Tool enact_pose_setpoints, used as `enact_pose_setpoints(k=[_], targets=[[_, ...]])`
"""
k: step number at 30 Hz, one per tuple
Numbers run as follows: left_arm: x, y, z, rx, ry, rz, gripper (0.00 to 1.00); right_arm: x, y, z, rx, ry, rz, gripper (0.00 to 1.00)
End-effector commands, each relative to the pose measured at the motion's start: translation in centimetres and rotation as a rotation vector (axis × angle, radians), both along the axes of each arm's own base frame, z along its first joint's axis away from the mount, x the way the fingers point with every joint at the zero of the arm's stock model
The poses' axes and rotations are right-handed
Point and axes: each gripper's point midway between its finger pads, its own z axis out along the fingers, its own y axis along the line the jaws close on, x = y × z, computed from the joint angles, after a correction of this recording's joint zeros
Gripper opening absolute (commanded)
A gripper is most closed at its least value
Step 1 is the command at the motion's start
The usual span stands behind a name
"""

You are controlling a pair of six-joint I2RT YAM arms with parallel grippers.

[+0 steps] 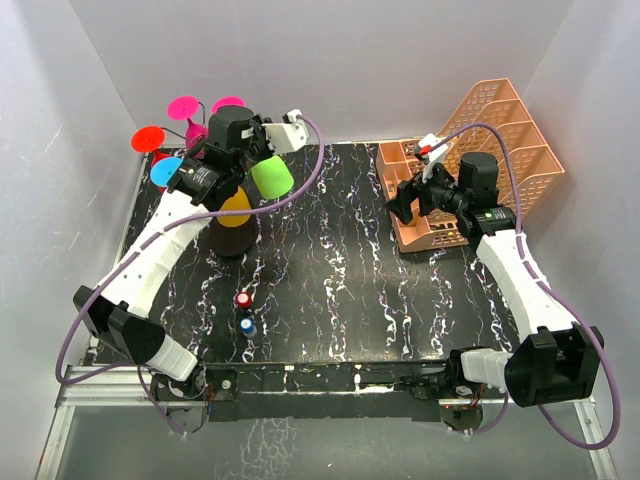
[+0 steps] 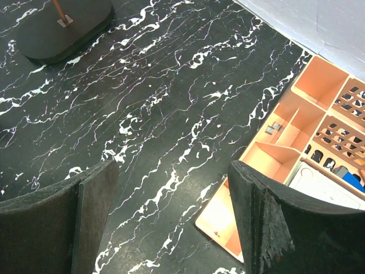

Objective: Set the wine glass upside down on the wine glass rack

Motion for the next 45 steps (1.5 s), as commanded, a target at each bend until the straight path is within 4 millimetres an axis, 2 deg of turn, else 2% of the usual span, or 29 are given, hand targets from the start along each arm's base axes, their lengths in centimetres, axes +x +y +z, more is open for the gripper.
enact_pose_setpoints(k=[1, 14, 23, 45], targets=[[0.2, 0.9, 1.5, 0.006, -0.065, 0.054, 0.0, 0.3, 0.1, 0.9, -0.002, -0.051, 0.014, 0.84], [-0.1, 1.7, 0.5, 0.044, -0.053, 0.079, 0.06, 0.3, -0.1, 0.8, -0.003, -0.051, 0.012, 0.85], [-0.5, 2.0, 0.5, 0.047, -0.05, 0.088, 0.14, 0.3, -0.1, 0.6, -0.002, -0.049, 0.012, 0.85], [-1.8, 3.0, 0.7, 0.054, -0.037, 0.1, 0.23, 0.4, -0.2, 0.4, 0.0, -0.043, 0.012, 0.85]])
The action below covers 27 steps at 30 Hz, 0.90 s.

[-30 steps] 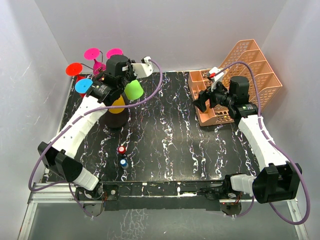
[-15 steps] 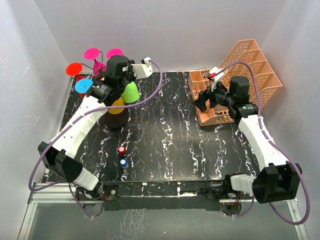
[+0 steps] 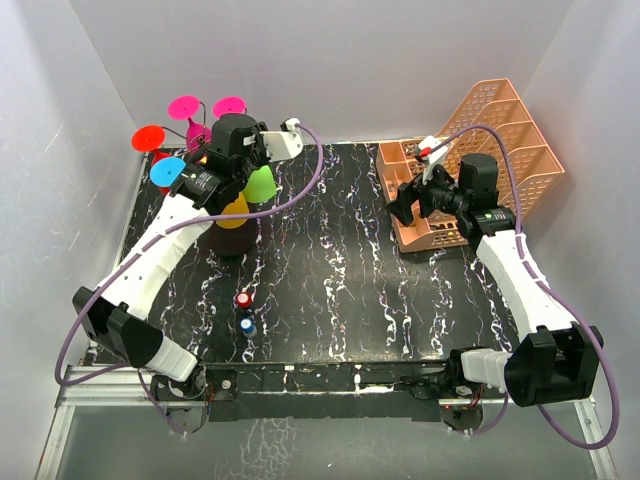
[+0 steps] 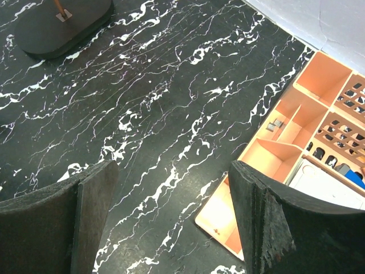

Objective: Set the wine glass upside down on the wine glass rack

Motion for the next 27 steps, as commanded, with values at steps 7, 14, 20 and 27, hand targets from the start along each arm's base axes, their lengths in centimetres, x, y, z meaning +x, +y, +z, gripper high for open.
enact_pose_setpoints(k=[7, 14, 20, 27], targets=[[-2.0, 0.9, 2.7, -0.049, -0.05, 0.006, 0.24, 0.4, 0.0, 0.6, 0.007, -0.039, 0.01, 0.86], [-2.6, 1.5, 3.0, -0.034, -0.046, 0.014, 0.27, 0.4, -0.1, 0.7, 0.007, -0.039, 0.008, 0.86], [-2.9, 2.1, 3.6, -0.017, -0.06, 0.03, 0.28, 0.4, -0.1, 0.6, 0.008, -0.036, 0.01, 0.87], [-3.0, 2.6, 4.5, -0.007, -0.088, 0.05, 0.28, 0.5, -0.1, 0.7, 0.009, -0.036, 0.009, 0.87]])
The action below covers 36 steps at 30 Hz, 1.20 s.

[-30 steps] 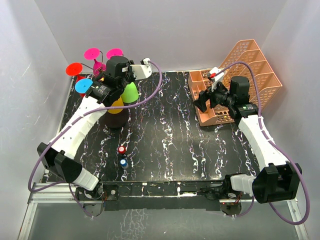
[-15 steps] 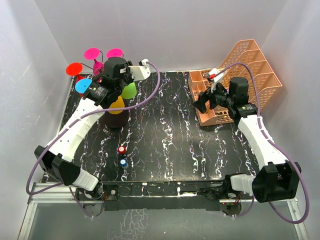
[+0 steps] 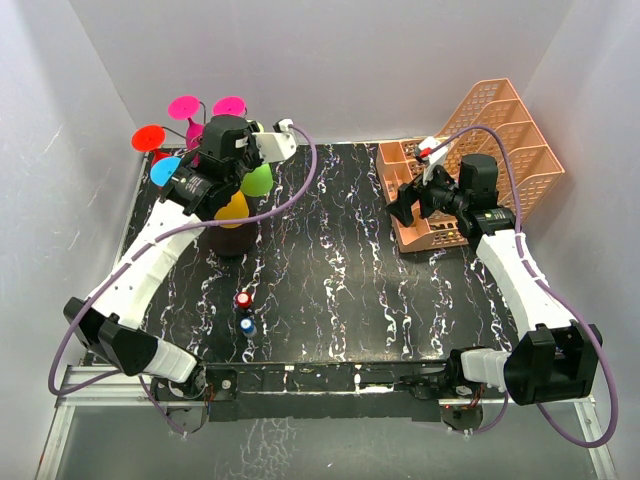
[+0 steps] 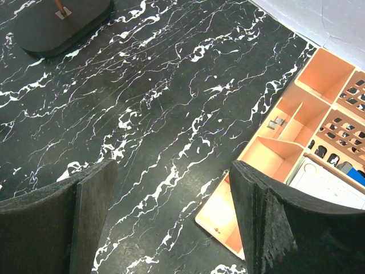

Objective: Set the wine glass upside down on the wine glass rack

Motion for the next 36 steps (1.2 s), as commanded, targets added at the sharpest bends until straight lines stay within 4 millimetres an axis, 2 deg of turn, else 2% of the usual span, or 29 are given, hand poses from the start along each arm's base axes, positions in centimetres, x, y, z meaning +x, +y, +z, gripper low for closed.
enact_pose_setpoints(k=[1, 9, 13, 14, 17, 21, 24, 27, 31, 36], targets=[[-1.5, 1.3, 3.6, -0.024, -0.088, 0.026, 0.28, 0.5, 0.0, 1.3, 0.01, -0.05, 0.009, 0.87], [-2.0, 2.2, 5.4, -0.034, -0.127, 0.059, 0.3, 0.5, 0.1, 1.6, 0.014, -0.047, 0.01, 0.88], [-1.9, 3.4, 6.0, -0.065, -0.148, 0.106, 0.31, 0.7, -0.3, 2.4, 0.014, -0.052, -0.018, 0.89], [-2.6, 4.1, 7.3, -0.099, -0.182, 0.121, 0.31, 0.8, -0.5, 2.7, 0.009, -0.055, -0.037, 0.89], [-3.2, 5.4, 9.3, -0.22, -0.243, 0.164, 0.33, 1.8, -1.9, 3.3, -0.006, -0.062, -0.133, 0.89], [-4.1, 7.6, 10.8, -0.463, -0.295, 0.228, 0.48, 3.4, -4.8, 4.0, -0.043, -0.074, -0.313, 0.89], [-4.7, 8.8, 10.1, -0.58, -0.291, 0.261, 0.59, 4.4, -6.7, 4.5, -0.069, -0.08, -0.425, 0.9], [-5.4, 10.1, 9.3, -0.68, -0.297, 0.292, 0.71, 5.4, -7.8, 5.4, -0.072, -0.083, -0.504, 0.98], [-6.4, 11.3, 8.8, -0.829, -0.32, 0.313, 0.96, 6.7, -8.7, 6.9, -0.061, -0.074, -0.577, 0.98], [-7.5, 9.9, 7.8, -1.045, -0.269, 0.24, 0.97, 7.8, -8.8, 8.9, 0.014, -0.076, -0.632, 0.99]])
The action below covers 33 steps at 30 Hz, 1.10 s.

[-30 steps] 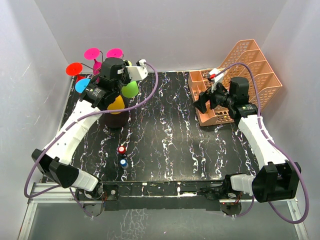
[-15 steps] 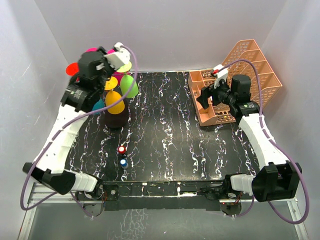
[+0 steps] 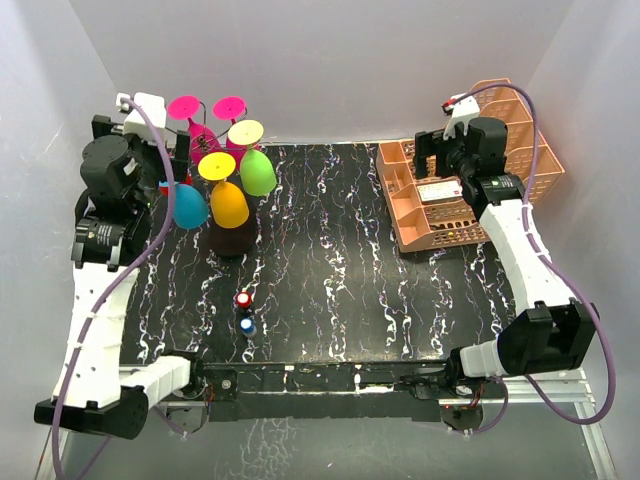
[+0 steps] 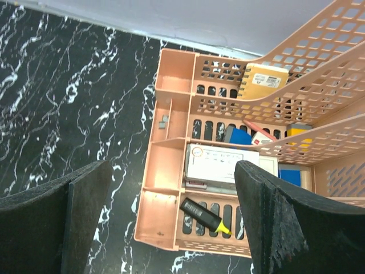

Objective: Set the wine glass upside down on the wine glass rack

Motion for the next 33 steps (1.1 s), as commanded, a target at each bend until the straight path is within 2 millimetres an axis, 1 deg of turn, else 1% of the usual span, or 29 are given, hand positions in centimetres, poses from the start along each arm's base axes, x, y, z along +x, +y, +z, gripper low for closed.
enact_pose_setpoints(k=[1, 4, 5, 9, 10, 13, 14, 18, 20, 25, 29, 33], targets=[[-1.0, -2.4, 0.5, -0.25, -0.07, -0.131, 0.97, 0.9, -0.8, 4.6, 0.079, -0.097, -0.088, 0.98], [-1.9, -2.5, 0.5, -0.305, -0.085, -0.151, 0.97, 0.5, -0.2, 6.0, 0.113, -0.134, -0.063, 0.98], [-2.5, -2.4, 0.8, -0.317, -0.099, -0.155, 0.97, 0.2, 0.1, 6.8, 0.115, -0.152, -0.047, 0.99], [-4.0, -2.0, 1.4, -0.341, -0.121, -0.167, 0.97, -1.7, 0.7, 9.2, 0.065, -0.212, 0.035, 0.98], [-4.3, -2.0, 1.4, -0.342, -0.125, -0.175, 0.97, -2.0, 0.7, 9.4, 0.051, -0.221, 0.046, 0.98], [-5.2, -2.3, 0.8, -0.327, -0.122, -0.213, 0.97, -3.4, 0.7, 10.6, 0.026, -0.275, 0.064, 0.98], [-5.3, -2.2, 0.2, -0.328, -0.114, -0.215, 0.97, -4.2, 0.6, 11.2, 0.024, -0.302, 0.066, 0.98], [-6.1, -1.9, -0.8, -0.312, -0.109, -0.209, 0.97, -5.9, 0.7, 11.3, 0.015, -0.304, 0.082, 0.98], [-6.2, -1.7, -1.5, -0.313, -0.096, -0.198, 0.97, -6.7, 0.4, 11.4, 0.01, -0.3, 0.07, 0.98], [-6.6, -0.8, -2.3, -0.362, -0.077, -0.135, 0.97, -9.1, -0.5, 11.9, -0.037, -0.314, 0.046, 0.98], [-7.1, -1.6, -2.5, -0.354, -0.054, -0.187, 0.97, -10.8, -1.2, 11.8, -0.054, -0.316, 0.019, 0.98], [-7.3, -1.8, -2.8, -0.384, -0.048, -0.192, 0.97, -11.9, -2.0, 12.0, -0.045, -0.32, -0.004, 0.98]])
